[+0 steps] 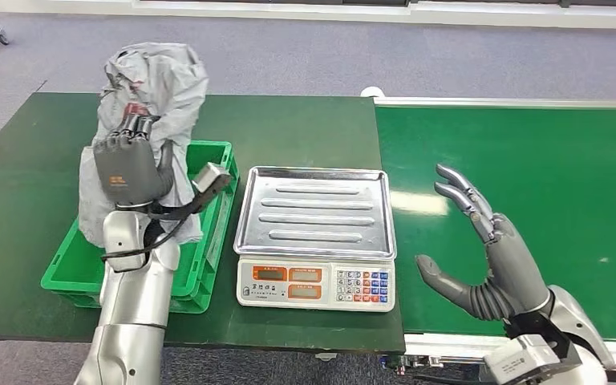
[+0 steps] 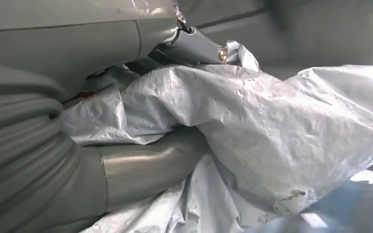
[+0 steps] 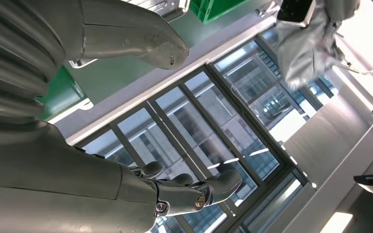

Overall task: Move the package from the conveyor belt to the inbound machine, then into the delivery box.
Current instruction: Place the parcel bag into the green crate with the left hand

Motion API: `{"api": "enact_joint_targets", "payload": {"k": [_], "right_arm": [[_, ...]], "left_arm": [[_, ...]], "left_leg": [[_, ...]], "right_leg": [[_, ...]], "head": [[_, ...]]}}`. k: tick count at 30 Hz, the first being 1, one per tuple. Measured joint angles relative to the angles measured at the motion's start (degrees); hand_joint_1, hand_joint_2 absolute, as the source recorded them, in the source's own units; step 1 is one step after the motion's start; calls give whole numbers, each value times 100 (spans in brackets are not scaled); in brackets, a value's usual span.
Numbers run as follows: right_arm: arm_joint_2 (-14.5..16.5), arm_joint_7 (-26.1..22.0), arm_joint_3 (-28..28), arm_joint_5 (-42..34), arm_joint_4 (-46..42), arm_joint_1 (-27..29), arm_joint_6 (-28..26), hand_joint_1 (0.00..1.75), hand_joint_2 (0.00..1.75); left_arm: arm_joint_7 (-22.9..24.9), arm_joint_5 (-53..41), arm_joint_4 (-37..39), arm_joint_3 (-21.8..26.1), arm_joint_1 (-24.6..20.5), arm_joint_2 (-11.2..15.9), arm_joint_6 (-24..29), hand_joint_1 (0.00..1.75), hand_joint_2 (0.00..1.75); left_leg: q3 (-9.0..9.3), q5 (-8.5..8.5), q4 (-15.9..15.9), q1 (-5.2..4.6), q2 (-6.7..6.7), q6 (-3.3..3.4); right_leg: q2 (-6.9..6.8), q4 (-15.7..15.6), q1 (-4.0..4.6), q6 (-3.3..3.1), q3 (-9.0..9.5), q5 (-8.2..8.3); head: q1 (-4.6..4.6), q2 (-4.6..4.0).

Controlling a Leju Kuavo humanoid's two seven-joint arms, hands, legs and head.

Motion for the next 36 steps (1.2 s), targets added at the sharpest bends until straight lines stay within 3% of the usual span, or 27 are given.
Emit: {"api": "enact_joint_targets", "payload": {"k": [5,11,15,16,20,26,36], "right_arm": [[-69,1,-1,4,-2,53,0,0,175],[-137,3,-1,20,37,50,0,0,175],[-163,5,2,87,161,-19,0,0,175],[-166,5,3,101,194,-39,0,0,175],[-168,5,5,128,293,-81,0,0,175],[-173,5,5,137,348,-33,0,0,175],[-248,7,-73,35,372,225,0,0,175]], "left_arm": [[1323,-142,993,71,-234,529,-575,175,175],[1974,-147,1827,-90,-306,962,-1667,169,175],[2185,-147,2203,-238,-273,1162,-2270,51,175],[2207,-146,2254,-262,-266,1195,-2317,51,175],[2242,-141,2368,-316,-242,1288,-2369,0,175],[2111,-43,2302,-351,-159,1306,-2049,0,175],[1909,295,1592,-750,-104,1039,-1922,0,175]], "left_leg": [[2,1,0,0,8,-2],[-5,0,0,0,11,-2],[-8,-2,0,0,17,-3],[-9,-2,0,0,16,-3],[-11,-2,0,1,12,-3],[-11,-2,1,0,13,-3],[-13,-2,3,-1,12,-2]], "right_leg": [[9,1,0,-3,-2,3],[18,1,-1,-3,-7,3],[25,1,-1,-3,-14,4],[24,1,0,-3,-14,4],[18,2,0,-3,-14,4],[18,1,0,-3,-17,4],[16,1,-2,-2,-17,5]], "head": [[-1,0],[1,0],[-1,0],[0,0],[0,0],[-1,0],[1,0]]}}
